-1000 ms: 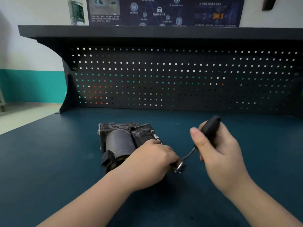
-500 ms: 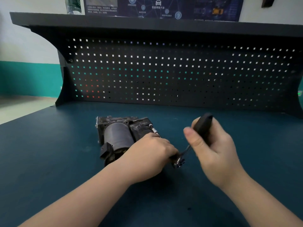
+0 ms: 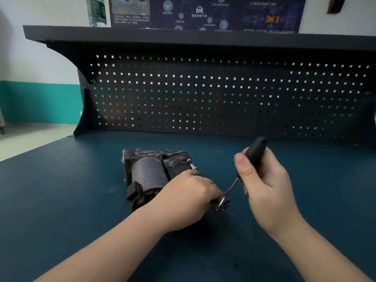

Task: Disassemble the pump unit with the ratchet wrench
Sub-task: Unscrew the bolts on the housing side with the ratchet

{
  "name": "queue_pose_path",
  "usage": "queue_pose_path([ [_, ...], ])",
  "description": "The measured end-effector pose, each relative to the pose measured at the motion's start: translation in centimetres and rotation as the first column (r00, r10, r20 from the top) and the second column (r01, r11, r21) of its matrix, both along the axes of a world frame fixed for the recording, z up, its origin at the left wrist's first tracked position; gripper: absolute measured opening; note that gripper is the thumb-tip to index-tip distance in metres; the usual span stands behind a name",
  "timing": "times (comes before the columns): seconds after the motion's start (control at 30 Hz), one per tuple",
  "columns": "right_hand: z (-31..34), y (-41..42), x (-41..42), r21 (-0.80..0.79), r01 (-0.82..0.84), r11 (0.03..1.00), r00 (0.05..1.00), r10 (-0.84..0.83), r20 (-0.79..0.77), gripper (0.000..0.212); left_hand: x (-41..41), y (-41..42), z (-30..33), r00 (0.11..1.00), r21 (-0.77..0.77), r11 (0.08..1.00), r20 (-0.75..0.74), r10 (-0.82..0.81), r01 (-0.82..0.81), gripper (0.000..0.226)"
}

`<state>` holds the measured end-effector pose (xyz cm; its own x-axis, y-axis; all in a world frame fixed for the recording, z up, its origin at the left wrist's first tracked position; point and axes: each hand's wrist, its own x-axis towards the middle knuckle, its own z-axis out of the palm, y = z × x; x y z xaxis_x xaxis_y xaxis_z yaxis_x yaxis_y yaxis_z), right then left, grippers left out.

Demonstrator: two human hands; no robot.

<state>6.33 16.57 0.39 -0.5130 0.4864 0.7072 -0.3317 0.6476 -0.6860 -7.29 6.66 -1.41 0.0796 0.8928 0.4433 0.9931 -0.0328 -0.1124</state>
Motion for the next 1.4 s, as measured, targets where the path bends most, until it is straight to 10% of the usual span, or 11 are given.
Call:
queue_pose_path([
  [0.1, 0.1, 0.9, 0.0, -0.302, 0.135, 0.944, 0.991, -0.136, 0.018, 0.033, 0.2, 0.1, 0.1, 1.000, 0.038, 0.999, 0.004, 0.013, -0.013, 0.020],
  [0.17, -0.2, 2.1, 0.0, -0.781, 0.062, 0.622, 0.998, -0.043, 0.045, 0.033, 0.4, 0.1, 0.2, 0.998, 0.100, 0.995, 0.067, 0.015, -0.022, 0.018],
  [0.27, -0.5, 2.6, 0.3, -0.953, -0.026, 0.303, 0.997, 0.082, -0.001, 0.032, 0.6, 0.3, 0.2, 0.997, 0.059, 0.998, 0.073, 0.029, -0.033, 0.020],
  [0.43, 0.3, 0.8, 0.5, -0.250, -0.054, 0.967, 0.998, 0.055, -0.002, 0.029, 0.4, -0.1, 0.3, 0.998, -0.029, 0.999, 0.063, 0.017, -0.015, 0.021],
  [0.6, 0.3, 0.4, 0.5, -0.340, 0.009, 0.940, 1.000, -0.003, 0.017, 0.030, 0.3, 0.0, 0.0, 0.999, -0.008, 0.999, 0.016, 0.046, -0.046, 0.017],
  [0.77, -0.4, 2.2, 0.5, -0.950, -0.022, 0.312, 0.998, 0.065, -0.002, 0.030, 0.5, 0.3, 0.1, 0.997, 0.021, 0.999, 0.058, 0.042, -0.044, 0.020],
  [0.93, -0.3, 0.6, 0.6, -0.177, -0.013, 0.984, 0.999, 0.021, 0.043, 0.035, 0.2, -0.1, 0.1, 0.999, -0.024, 1.000, -0.041, -0.017, 0.016, 0.013],
  [1.07, -0.5, -0.1, 0.1, -0.062, 0.118, 0.991, 0.992, -0.114, 0.062, 0.034, 0.4, -0.1, 0.0, 0.999, 0.025, 0.999, -0.038, -0.031, 0.032, 0.013],
  [1.23, -1.3, 2.6, 0.2, -0.968, -0.009, 0.250, 1.000, 0.016, -0.005, 0.034, 0.5, 0.0, 0.2, 0.995, 0.096, 0.995, 0.088, -0.039, 0.030, 0.019],
  [1.3, -1.2, 2.5, 0.3, -0.936, -0.009, 0.352, 1.000, 0.031, 0.001, 0.032, 0.6, 0.0, 0.1, 0.998, 0.061, 0.997, 0.040, -0.042, 0.040, 0.023],
  [1.4, -0.9, 1.2, 0.4, -0.331, 0.030, 0.943, 0.998, -0.044, -0.033, 0.025, 0.4, 0.0, 0.0, 0.999, 0.040, 0.998, 0.011, -0.042, 0.041, 0.021],
])
